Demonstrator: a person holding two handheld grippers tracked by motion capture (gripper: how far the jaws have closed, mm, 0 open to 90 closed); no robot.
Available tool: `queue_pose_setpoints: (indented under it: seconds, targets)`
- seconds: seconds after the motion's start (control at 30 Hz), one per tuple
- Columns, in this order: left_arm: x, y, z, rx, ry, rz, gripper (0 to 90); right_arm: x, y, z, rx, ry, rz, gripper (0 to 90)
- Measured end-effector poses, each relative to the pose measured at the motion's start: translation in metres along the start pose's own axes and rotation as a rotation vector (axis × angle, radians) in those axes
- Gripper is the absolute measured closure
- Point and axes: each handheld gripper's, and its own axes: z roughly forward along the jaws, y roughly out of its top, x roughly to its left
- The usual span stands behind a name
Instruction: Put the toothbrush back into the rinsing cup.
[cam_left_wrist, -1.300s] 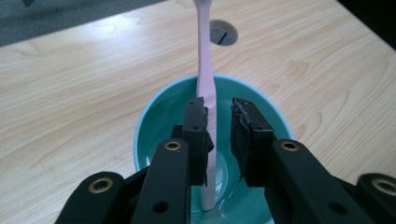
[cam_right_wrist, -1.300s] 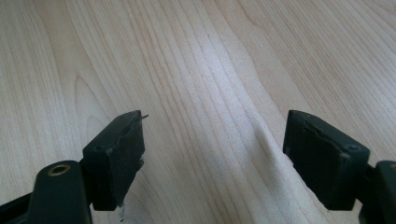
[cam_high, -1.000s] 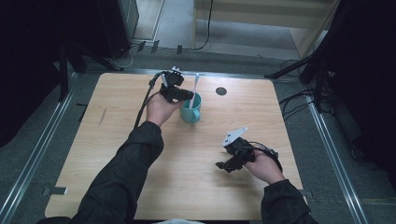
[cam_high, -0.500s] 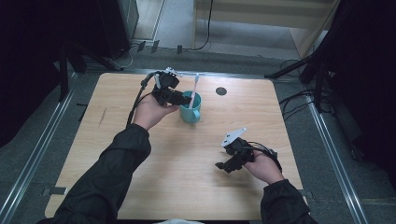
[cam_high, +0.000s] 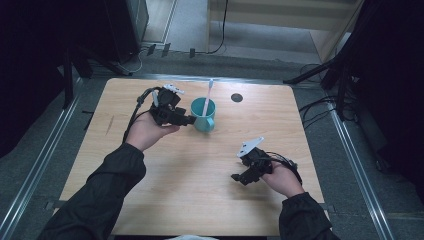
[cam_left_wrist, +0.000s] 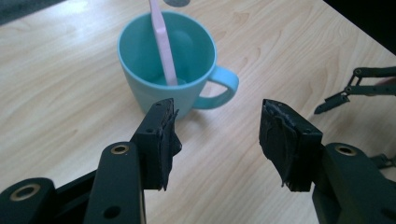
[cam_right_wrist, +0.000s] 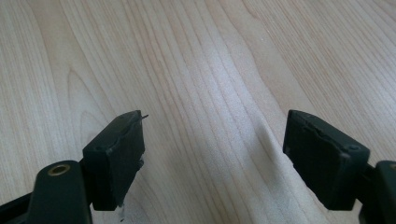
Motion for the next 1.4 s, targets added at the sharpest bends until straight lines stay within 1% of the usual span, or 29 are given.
queue_pose_setpoints:
  seconds: [0.07, 0.17, 0.3, 0.43, 0.5, 0.53, 0.57, 0.6, 0.63, 0.7, 0.8, 0.87, 0.97, 1.13, 1.17, 1.27, 1.3, 1.4]
  targets:
    - [0.0, -0.006, -0.002, -0.01, -0.003, 0.001, 46.1, 0.0, 0.0, 0.0, 0.002, -0.001, -0.001, 20.6]
    - [0.0, -0.017, -0.003, -0.006, -0.01, -0.003, 46.1, 0.0, 0.0, 0.0, 0.001, 0.0, 0.006, 20.6]
    - [-0.001, -0.029, -0.002, 0.014, -0.015, 0.006, 45.7, 0.001, 0.0, 0.0, -0.001, 0.001, 0.006, 20.6]
    - [0.0, -0.04, -0.003, 0.023, -0.022, -0.003, 45.0, 0.003, 0.0, 0.001, -0.003, 0.007, -0.002, 20.6]
    - [0.0, -0.045, -0.004, 0.032, -0.035, -0.012, 44.5, 0.004, -0.001, 0.001, -0.001, 0.007, -0.005, 20.6]
    - [-0.001, -0.047, -0.004, 0.033, -0.054, -0.026, 44.2, 0.004, -0.001, 0.001, -0.001, 0.006, -0.004, 20.6]
    - [-0.001, -0.05, -0.005, 0.027, -0.072, -0.031, 43.8, 0.004, -0.002, 0.0, 0.001, 0.005, 0.0, 20.6]
    - [-0.003, -0.053, -0.005, 0.017, -0.082, -0.032, 43.6, 0.004, -0.002, 0.0, 0.001, 0.005, 0.002, 20.6]
    - [-0.004, -0.057, -0.005, 0.016, -0.088, -0.027, 43.3, 0.004, -0.003, 0.0, -0.003, 0.002, 0.001, 20.6]
    - [-0.007, -0.063, -0.003, 0.028, -0.092, -0.019, 42.9, 0.004, -0.004, -0.001, -0.001, -0.002, 0.009, 20.6]
    - [-0.009, -0.072, -0.001, 0.035, -0.088, -0.01, 42.2, 0.004, -0.006, -0.002, -0.003, -0.004, 0.007, 20.6]
    - [-0.008, -0.077, 0.0, 0.035, -0.085, -0.011, 41.9, 0.005, -0.007, -0.002, 0.0, -0.005, 0.011, 20.5]
    - [-0.008, -0.087, 0.0, 0.015, -0.084, -0.016, 41.6, 0.006, -0.008, -0.002, 0.001, -0.003, 0.003, 20.6]
    - [-0.01, -0.1, 0.002, 0.031, -0.053, 0.015, 41.0, 0.008, -0.008, -0.003, -0.004, -0.009, 0.0, 20.5]
    - [-0.009, -0.102, 0.002, 0.034, -0.054, 0.019, 40.8, 0.008, -0.008, -0.003, -0.004, -0.011, 0.001, 20.5]
    - [-0.004, -0.108, 0.001, 0.052, -0.037, 0.027, 39.9, 0.008, -0.008, -0.003, -0.005, -0.014, 0.002, 20.5]
    - [-0.002, -0.111, -0.001, 0.051, -0.031, 0.024, 40.0, 0.008, -0.008, -0.003, -0.006, -0.014, 0.002, 20.5]
    - [0.007, -0.118, -0.005, 0.047, -0.023, -0.005, 40.4, 0.009, -0.008, -0.003, -0.008, -0.009, -0.005, 20.2]
